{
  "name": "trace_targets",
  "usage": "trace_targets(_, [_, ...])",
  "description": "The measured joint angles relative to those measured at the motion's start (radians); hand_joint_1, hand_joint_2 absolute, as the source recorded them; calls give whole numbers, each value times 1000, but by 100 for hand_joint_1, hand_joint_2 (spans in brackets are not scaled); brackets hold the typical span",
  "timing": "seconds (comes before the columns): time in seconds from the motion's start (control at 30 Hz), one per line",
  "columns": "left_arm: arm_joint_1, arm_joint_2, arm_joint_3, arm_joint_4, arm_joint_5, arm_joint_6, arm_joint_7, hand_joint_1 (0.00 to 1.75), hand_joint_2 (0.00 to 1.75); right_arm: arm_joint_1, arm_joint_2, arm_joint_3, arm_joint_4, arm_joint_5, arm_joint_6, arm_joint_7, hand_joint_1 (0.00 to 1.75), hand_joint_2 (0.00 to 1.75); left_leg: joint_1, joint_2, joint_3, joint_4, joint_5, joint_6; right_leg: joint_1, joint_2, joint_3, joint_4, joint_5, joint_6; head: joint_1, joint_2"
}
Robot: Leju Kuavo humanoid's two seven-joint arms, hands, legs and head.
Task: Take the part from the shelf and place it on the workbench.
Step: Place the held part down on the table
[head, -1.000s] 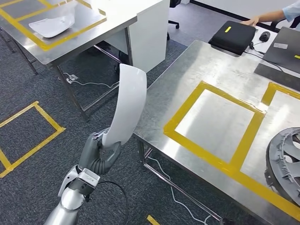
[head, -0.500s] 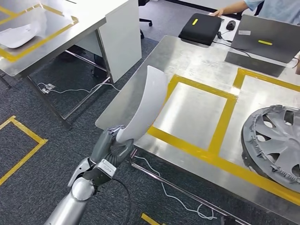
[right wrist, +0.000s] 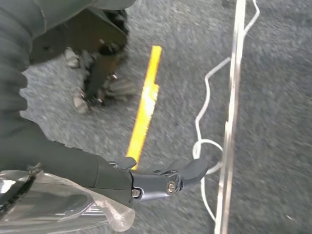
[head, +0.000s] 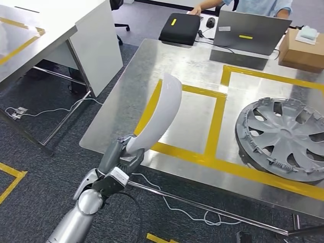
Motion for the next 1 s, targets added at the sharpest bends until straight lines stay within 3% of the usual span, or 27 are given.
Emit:
trace_targets(0.03, [-8, -2, -1, 6, -5, 0, 10, 175, 175, 0, 0, 1, 1, 1, -1, 1, 0, 175, 2, 12, 2, -5, 3, 3, 2, -22, -10, 14, -10, 5, 2, 0])
trace_targets(0.1, [-25, -6, -2, 23, -26, 2, 40, 175, 175, -5, -1, 6, 3, 2, -1, 4, 0, 175, 4, 39, 4, -12, 7, 9, 3, -82, -58, 104, -61, 13, 8, 0])
trace_targets(0.17, [-42, -7, -5, 49, -56, 4, 77, 175, 175, -12, -1, 12, 4, 5, -1, 8, 0, 175, 3, 69, 3, -12, 6, 10, 0, -106, -122, 236, -116, 21, 10, 0])
trace_targets(0.2, [-51, -8, -8, 65, -76, 5, 98, 175, 175, -14, -1, 16, 5, 7, -1, 10, 0, 175, 2, 83, 3, -12, 5, 11, -1, -109, -139, 272, -122, 25, 10, 0])
trace_targets(0.23, [-63, -10, -12, 84, -95, 5, 118, 175, 175, -14, -1, 21, 6, 10, -1, 13, 0, 175, 2, 95, 2, -11, 4, 10, -2, -112, -137, 271, -111, 28, 10, 0])
trace_targets(0.27, [-77, -14, -17, 104, -115, 5, 137, 175, 175, -15, -2, 25, 7, 12, -1, 16, 0, 175, 2, 106, 3, -11, 3, 9, -4, -118, -114, 228, -83, 29, 11, 0])
trace_targets(0.33, [-111, -23, -27, 148, -147, 6, 164, 175, 175, -21, -5, 36, 9, 14, -2, 20, 0, 175, -1, 124, 5, -9, -1, 2, -1, -154, -35, 88, -25, 28, 11, 0])
trace_targets(0.4, [-143, -31, -32, 186, -174, 12, 182, 175, 175, -31, -7, 48, 11, 13, -3, 23, 0, 175, -8, 140, 6, -5, -5, -8, 4, -179, 12, 3, -5, 18, 10, 0])
trace_targets(0.5, [-179, -43, -35, 229, -219, 34, 228, 175, 175, -34, -7, 59, 12, 6, -3, 25, 0, 175, -9, 162, 9, -1, -11, -22, 6, -158, 12, -4, -3, -4, 8, 0])
trace_targets(0.57, [-201, -51, -36, 253, -262, 59, 271, 175, 175, -33, -7, 66, 12, -1, -1, 27, 0, 175, -4, 135, -4, 38, -42, -32, 3, -143, 13, -6, 0, -17, 7, 0])
trace_targets(0.63, [-220, -53, -36, 280, -317, 85, 318, 175, 175, -33, -7, 74, 12, -8, 3, 27, 0, 175, -1, 92, -56, 155, -103, -38, 2, -130, 13, -6, 1, -25, 4, 0])
trace_targets(0.67, [-228, -52, -36, 296, -349, 97, 344, 175, 175, -32, -7, 76, 12, -10, 5, 26, 0, 175, 0, 83, -89, 224, -129, -39, 3, -123, 13, -6, 1, -27, 3, 0])
trace_targets(0.7, [-235, -51, -35, 315, -384, 108, 372, 175, 175, -30, -7, 79, 12, -12, 8, 26, 0, 175, 0, 78, -116, 274, -141, -38, 4, -116, 14, -6, 0, -28, 3, 0])
trace_targets(0.73, [-242, -49, -35, 332, -419, 117, 398, 175, 175, -27, -7, 81, 12, -14, 11, 26, 0, 175, -1, 76, -129, 292, -135, -36, 6, -110, 14, -6, 0, -28, 3, 0])
trace_targets(0.77, [-253, -48, -34, 351, -456, 128, 422, 175, 175, -24, -7, 83, 12, -17, 14, 26, 0, 175, -1, 76, -123, 270, -110, -31, 8, -105, 14, -5, 0, -28, 2, 0])
trace_targets(0.87, [-295, -47, -28, 402, -565, 161, 484, 175, 175, -19, -7, 90, 12, -22, 20, 24, 0, 175, -7, 72, -45, 84, -8, -8, 14, -96, 15, -3, 0, -27, 3, 0])
trace_targets(0.93, [-322, -45, -24, 433, -621, 176, 517, 175, 175, -17, -7, 94, 12, -22, 21, 24, 0, 175, -10, 69, -17, 16, 8, -5, 17, -95, 10, 0, -1, -24, 4, 0])
trace_targets(1.0, [-339, -43, -21, 462, -681, 187, 555, 175, 175, -13, -7, 97, 12, -23, 23, 23, 0, 175, -11, 67, -16, 6, 7, -15, 17, -97, 6, 2, -1, -25, 4, 0])
